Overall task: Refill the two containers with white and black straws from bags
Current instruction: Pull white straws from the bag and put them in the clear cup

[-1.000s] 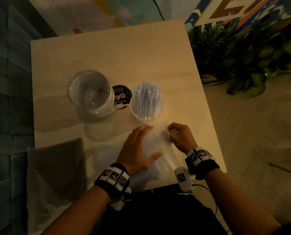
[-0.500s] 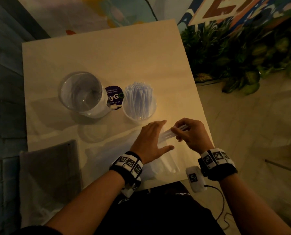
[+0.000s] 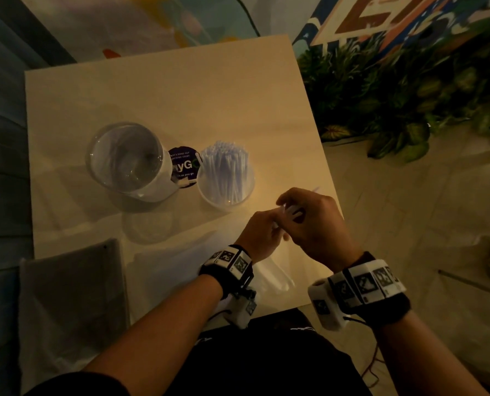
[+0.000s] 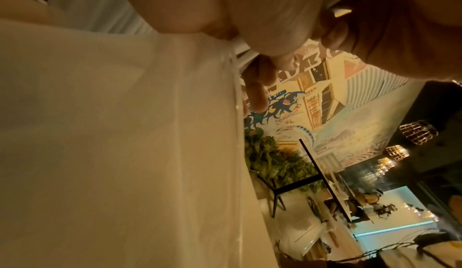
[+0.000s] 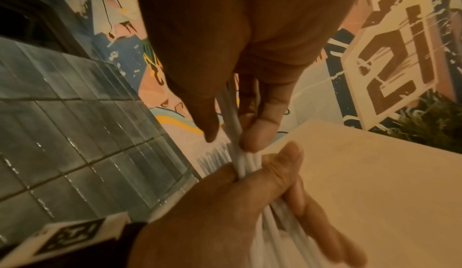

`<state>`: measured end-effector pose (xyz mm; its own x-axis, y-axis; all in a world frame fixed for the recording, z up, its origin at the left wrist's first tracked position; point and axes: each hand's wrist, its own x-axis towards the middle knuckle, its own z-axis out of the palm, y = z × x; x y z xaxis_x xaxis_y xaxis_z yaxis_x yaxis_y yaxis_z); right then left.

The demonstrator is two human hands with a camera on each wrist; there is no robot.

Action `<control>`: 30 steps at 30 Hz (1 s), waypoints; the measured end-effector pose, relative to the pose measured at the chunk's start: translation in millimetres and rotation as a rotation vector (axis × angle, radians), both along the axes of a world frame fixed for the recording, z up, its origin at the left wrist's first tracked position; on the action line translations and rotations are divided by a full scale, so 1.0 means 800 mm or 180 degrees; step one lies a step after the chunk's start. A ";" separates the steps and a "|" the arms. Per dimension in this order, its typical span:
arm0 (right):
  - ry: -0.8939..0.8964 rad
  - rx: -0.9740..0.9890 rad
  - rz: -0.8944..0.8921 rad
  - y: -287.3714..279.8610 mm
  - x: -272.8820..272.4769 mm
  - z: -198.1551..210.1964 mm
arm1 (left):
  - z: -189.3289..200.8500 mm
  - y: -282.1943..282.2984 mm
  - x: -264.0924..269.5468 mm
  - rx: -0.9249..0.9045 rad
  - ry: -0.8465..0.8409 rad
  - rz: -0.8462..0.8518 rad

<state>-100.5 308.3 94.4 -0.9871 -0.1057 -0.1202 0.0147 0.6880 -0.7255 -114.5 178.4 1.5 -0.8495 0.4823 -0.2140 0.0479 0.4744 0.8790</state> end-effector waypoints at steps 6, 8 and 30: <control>0.0967 -0.0811 -0.0295 0.000 0.000 0.046 | 0.025 0.006 -0.011 0.0985 -0.0943 0.0698; 0.1228 -0.1017 -0.0487 0.009 -0.002 0.050 | 0.047 0.007 -0.018 0.1304 -0.1142 0.1105; -0.1734 -0.3151 -0.1617 -0.073 -0.006 -0.026 | 0.121 -0.066 -0.050 0.2933 -0.0904 0.1813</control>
<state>-105.5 250.3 73.8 -0.7891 -0.0047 -0.6142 0.5821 -0.3246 -0.7455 -154.9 125.4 98.4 -0.9739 0.1129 -0.1968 -0.2269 -0.4747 0.8504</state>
